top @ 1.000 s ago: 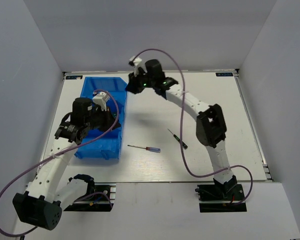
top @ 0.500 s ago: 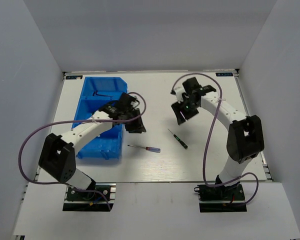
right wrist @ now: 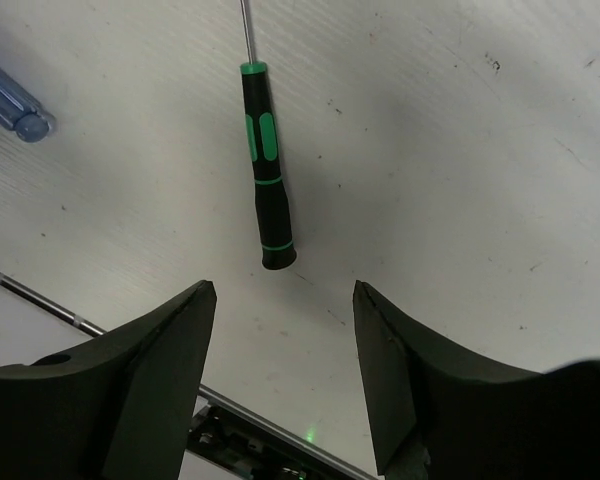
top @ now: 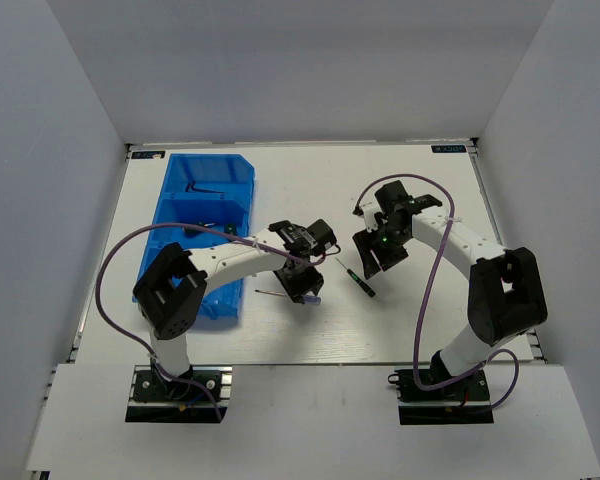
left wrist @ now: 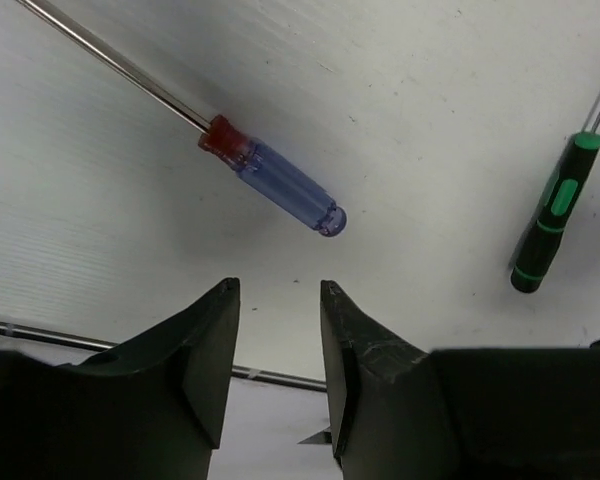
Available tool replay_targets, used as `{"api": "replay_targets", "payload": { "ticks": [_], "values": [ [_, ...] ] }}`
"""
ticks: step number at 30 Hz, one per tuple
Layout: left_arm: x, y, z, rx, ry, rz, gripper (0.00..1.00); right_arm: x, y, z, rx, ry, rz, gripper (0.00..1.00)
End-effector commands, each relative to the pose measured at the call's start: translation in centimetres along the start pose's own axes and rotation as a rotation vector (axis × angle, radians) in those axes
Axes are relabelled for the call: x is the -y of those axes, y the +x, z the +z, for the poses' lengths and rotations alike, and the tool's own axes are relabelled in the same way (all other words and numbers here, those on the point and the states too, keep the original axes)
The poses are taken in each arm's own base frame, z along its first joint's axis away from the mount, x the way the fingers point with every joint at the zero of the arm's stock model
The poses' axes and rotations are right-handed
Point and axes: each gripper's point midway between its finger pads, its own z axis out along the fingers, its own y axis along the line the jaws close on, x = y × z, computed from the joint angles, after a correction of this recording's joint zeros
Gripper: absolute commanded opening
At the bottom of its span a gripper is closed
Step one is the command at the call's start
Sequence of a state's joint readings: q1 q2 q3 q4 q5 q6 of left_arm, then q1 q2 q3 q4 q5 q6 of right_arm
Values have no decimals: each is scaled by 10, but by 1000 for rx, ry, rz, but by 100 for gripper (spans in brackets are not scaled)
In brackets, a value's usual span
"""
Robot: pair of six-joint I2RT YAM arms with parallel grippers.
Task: Sort the tools into containers
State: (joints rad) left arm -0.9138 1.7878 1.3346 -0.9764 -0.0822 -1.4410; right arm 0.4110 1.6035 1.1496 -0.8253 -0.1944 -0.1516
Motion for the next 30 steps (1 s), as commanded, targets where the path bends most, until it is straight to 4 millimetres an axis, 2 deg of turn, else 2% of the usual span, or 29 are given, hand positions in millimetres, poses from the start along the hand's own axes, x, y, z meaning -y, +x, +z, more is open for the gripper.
{"api": "replay_targets", "payload": {
  "ticks": [1,3,6,12,16,18,21,22,23,24,25,27,28,29,30],
  "values": [
    [7,-4,-3,60,-37,-132,49,-3,-12,-5,73,-27,18,64],
    [12,-2,8,46,-48,-169,49,-2,-11,-5,76,-32,28,64],
    [20,0,15,37,-55,-190,49,-3,-9,-5,81,-45,39,64],
    [6,0,41,41,-80,-250,51,2,-3,-4,97,-41,52,64],
    [-2,-3,51,51,-103,-256,52,1,2,-4,89,-49,54,64],
    [-5,-6,55,68,-114,-254,51,1,1,-5,98,-47,42,64],
    [-6,-7,62,78,-126,-252,40,0,-1,-6,106,-57,24,64],
    [-6,-7,62,77,-126,-242,30,-3,-2,-7,109,-68,15,64],
    [0,-8,60,77,-107,-236,11,-5,-1,-6,105,-78,11,64],
    [-1,-9,60,85,-108,-217,5,-10,-1,-6,107,-109,0,62],
    [11,-11,57,85,-68,-202,0,-15,-2,-7,109,-125,-13,62],
    [21,-16,51,102,-47,-135,0,-23,-4,-8,117,-168,-34,59],
    [44,-23,36,148,19,-89,0,-27,-5,-9,119,-180,-46,57],
    [51,-26,25,174,32,8,0,-28,-6,-10,121,-186,-59,56],
    [71,-37,2,223,83,31,0,-32,-6,-11,124,-204,-65,54]
  ]
}}
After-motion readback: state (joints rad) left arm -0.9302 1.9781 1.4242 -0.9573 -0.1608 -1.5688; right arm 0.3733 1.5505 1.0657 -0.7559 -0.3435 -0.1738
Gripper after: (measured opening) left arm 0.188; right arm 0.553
